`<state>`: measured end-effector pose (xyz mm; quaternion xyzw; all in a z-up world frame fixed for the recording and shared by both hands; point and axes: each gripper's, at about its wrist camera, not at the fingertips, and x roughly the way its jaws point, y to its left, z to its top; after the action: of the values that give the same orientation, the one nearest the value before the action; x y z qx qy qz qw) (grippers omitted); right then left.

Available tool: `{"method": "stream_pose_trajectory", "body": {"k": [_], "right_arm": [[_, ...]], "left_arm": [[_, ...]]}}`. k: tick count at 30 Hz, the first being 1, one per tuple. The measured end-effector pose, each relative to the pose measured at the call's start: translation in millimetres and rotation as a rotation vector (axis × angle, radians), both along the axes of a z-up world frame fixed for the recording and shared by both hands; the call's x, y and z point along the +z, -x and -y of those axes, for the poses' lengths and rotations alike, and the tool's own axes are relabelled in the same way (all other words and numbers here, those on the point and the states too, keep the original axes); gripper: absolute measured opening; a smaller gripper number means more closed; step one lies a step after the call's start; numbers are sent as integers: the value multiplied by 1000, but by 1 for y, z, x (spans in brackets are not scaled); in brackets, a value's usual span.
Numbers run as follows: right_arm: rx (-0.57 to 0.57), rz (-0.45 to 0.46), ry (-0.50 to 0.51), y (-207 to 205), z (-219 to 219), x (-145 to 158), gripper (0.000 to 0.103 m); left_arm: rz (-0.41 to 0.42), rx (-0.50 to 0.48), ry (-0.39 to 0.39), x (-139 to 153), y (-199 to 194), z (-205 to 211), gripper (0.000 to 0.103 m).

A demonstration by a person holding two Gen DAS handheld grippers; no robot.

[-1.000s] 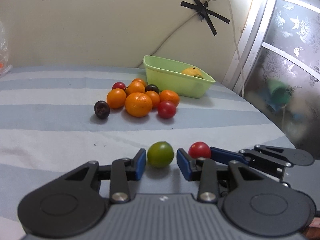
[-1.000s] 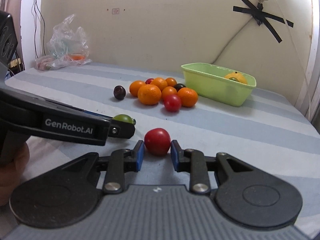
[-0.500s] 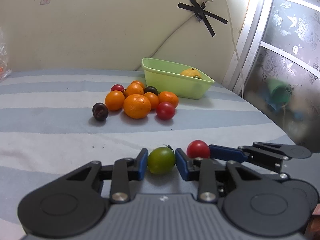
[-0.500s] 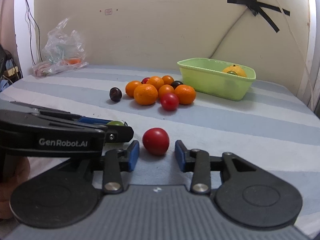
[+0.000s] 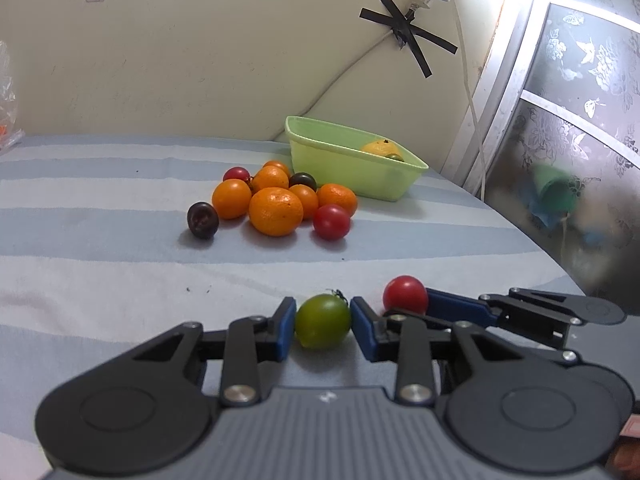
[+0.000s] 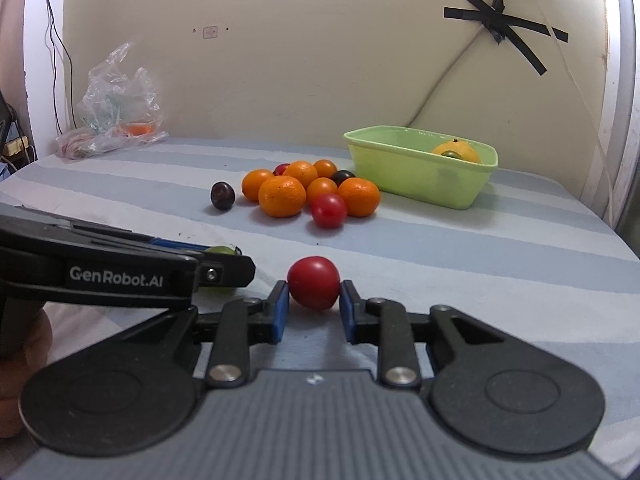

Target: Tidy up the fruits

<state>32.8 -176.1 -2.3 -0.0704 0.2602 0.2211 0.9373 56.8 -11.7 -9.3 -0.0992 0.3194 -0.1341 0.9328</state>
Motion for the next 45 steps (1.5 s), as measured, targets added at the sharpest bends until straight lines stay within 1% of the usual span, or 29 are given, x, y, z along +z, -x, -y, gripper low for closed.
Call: {"method": "stream_pose_trajectory", "body": {"k": [3, 4, 23, 27, 45], "right_arm": [[0, -5, 2, -1, 0, 0, 30], [-1, -5, 2, -1, 0, 0, 30], [-6, 0, 4, 0, 0, 1, 31], [-7, 2, 5, 0, 0, 1, 31], [-11, 5, 6, 0, 0, 1, 32]], "left_arm": [[4, 0, -7, 1, 1, 1, 37], [6, 2, -10, 1, 1, 1, 37], [6, 2, -10, 1, 2, 1, 38], [7, 1, -9, 0, 2, 1, 40], [7, 1, -8, 0, 2, 1, 40]]}}
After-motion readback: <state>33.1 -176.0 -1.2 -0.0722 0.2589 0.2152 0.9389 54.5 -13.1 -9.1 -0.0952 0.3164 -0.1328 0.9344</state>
